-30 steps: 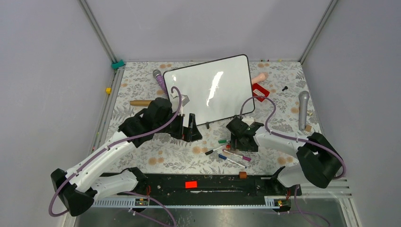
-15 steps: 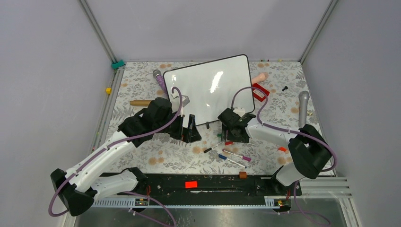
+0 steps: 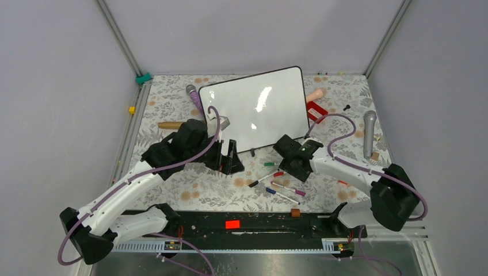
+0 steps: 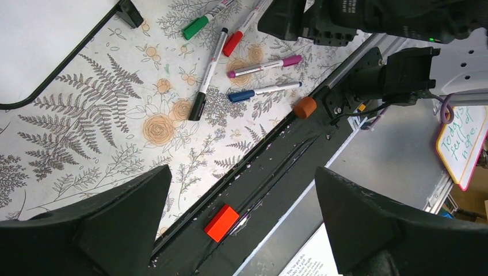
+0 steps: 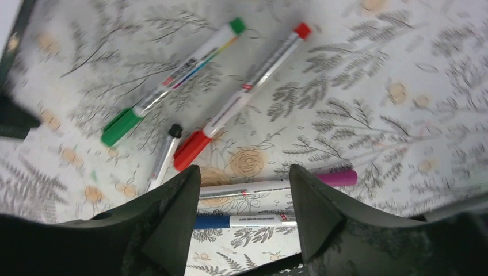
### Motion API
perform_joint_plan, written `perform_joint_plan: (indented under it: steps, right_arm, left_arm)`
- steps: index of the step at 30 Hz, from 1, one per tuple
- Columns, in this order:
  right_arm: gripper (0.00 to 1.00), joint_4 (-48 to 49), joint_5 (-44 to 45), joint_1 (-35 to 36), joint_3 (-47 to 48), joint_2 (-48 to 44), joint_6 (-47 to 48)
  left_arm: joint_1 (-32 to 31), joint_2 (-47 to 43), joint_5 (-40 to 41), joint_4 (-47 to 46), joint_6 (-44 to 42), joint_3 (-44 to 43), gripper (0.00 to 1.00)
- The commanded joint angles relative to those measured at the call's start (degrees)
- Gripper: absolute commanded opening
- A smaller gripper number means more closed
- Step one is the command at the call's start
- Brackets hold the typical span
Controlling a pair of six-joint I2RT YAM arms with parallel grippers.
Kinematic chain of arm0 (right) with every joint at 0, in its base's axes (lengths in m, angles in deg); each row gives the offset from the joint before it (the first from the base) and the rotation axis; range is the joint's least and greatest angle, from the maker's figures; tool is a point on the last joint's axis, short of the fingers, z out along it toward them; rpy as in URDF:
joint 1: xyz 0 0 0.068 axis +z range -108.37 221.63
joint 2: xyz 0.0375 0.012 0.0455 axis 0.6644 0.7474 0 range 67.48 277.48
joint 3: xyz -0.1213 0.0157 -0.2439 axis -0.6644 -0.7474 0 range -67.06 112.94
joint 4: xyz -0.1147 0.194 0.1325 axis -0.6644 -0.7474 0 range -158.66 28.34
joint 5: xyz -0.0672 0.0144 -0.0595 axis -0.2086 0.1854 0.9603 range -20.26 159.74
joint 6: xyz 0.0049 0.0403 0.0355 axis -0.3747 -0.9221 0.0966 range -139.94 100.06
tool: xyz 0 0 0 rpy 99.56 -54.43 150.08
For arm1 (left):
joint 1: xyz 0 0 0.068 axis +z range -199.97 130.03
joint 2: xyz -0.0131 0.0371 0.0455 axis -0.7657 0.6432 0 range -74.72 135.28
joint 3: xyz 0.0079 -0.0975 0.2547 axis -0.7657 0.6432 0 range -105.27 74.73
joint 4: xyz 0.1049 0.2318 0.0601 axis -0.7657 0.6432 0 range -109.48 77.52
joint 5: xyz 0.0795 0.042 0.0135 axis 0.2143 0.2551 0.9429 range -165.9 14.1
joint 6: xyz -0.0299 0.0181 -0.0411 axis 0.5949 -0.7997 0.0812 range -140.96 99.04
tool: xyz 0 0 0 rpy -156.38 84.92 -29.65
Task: Write a sentence on the whiteboard
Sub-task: Adjust the whiteboard marker at the center of the board, then pick up the whiteboard marker from the center of the board.
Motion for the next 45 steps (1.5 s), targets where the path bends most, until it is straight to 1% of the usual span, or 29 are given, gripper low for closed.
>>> perform_joint_plan:
  steps: [1,3,5,8,12,14,16,17,19,21,23,24,25,26,27,28,29,31,33,36,37,40,42,43,45]
  right_arm:
    - [0.62,-12.82,6.81,0.34,7.01,5.51,-19.11]
    - [0.57,-18.08,8.53,0.34,9.49,8.75,-23.19]
    - [0.51,-18.78,9.22,0.34,9.62,10.88,-25.78]
    - [0.51,-14.76,9.07,0.16,8.37,12.20,-25.67]
    - [0.52,-13.56,9.81,-0.13,8.16,14.10,-26.43]
    - [0.55,-9.17,9.07,-0.86,6.83,14.14,-24.42]
    - [0.56,-2.12,8.12,-1.43,4.53,13.48,-22.44]
    - [0.56,0.26,8.09,-1.52,3.39,13.24,-22.55]
    - [0.55,1.96,7.96,-1.71,2.23,13.64,-24.35]
    - [0.51,2.10,7.16,-2.17,2.05,14.88,-25.55]
    - [0.46,2.11,5.33,-2.69,1.12,15.78,-27.44]
    - [0.39,2.07,4.51,-2.97,0.42,15.65,-28.52]
    - [0.29,1.99,3.90,-3.20,-0.21,15.20,-28.94]
    - [0.23,1.26,3.99,-3.27,-0.61,14.39,-29.19]
    - [0.14,-0.11,4.69,-3.29,-0.65,13.16,-29.09]
    - [0.07,-2.86,5.96,-3.28,-0.28,11.89,-29.18]
    - [0.03,-6.15,7.51,-3.27,0.60,10.36,-29.42]
    - [0.00,-13.32,11.07,-3.27,2.52,7.44,-30.05]
    - [0.00,-18.50,13.08,-3.28,4.01,3.73,-29.84]
    - [0.00,-18.63,12.50,-3.28,4.53,-2.61,-24.58]
    - [0.00,-16.50,11.34,-3.34,4.05,-5.15,-20.54]
    - [0.00,-5.52,6.14,-3.34,2.04,-12.95,-7.43]
    - [0.00,5.04,1.22,-3.34,-1.30,-19.04,0.07]
    - [0.00,13.57,-1.13,-3.35,-3.48,-22.18,3.05]
    - [0.00,25.92,-7.78,-3.34,-7.80,-27.58,7.67]
  left_arm:
    - [-0.13,-2.66,-0.85,-1.63,0.15,-1.02,0.99]
    - [-0.11,-3.58,-0.13,-1.18,0.14,-0.64,0.99]
    - [-0.09,-4.87,0.53,-1.03,0.41,0.20,0.99]
    - [-0.12,-7.16,0.90,-1.03,1.46,1.51,0.99]
    - [-0.13,-9.66,1.13,-0.76,2.12,2.56,0.99]
    - [-0.10,-10.35,1.43,-0.28,2.16,2.70,0.99]
    - [-0.10,-10.73,1.57,0.49,2.10,2.55,0.99]
    - [-0.16,-10.86,1.59,0.70,2.06,2.46,0.99]
    - [-0.10,-11.25,1.69,1.12,1.95,2.34,0.99]
    - [-0.15,-11.60,1.79,1.34,1.83,2.28,0.99]
    - [-0.13,-11.90,1.97,1.46,1.70,2.35,0.99]
    - [-0.09,-12.04,1.97,1.46,1.73,2.38,0.99]
    - [-0.13,-11.97,1.96,1.48,1.66,2.44,0.99]
    - [-0.13,-12.03,1.88,1.47,1.70,2.51,0.99]
    - [-0.12,-11.96,1.85,1.44,1.78,2.54,0.99]
    - [-0.13,-11.84,1.57,1.30,1.78,2.60,0.99]
    - [-0.10,-11.70,1.03,0.84,1.79,2.83,0.99]
    - [-0.12,-11.08,-0.23,-0.16,1.77,2.98,0.99]
    - [-0.10,-9.87,-1.86,-1.28,1.71,2.79,0.98]
    - [-0.13,-7.38,-4.20,-3.47,1.81,1.93,0.97]
    - [-0.09,-6.43,-5.97,-4.48,1.81,1.66,0.97]
    - [-0.22,-3.63,-8.68,-6.96,1.97,0.41,0.95]
    - [-0.20,-2.05,-10.02,-8.49,2.61,-0.34,0.95]
    - [-0.25,-1.18,-11.05,-9.67,3.16,-0.57,0.94]
    - [-0.28,0.07,-13.10,-12.49,4.63,-0.59,0.93]
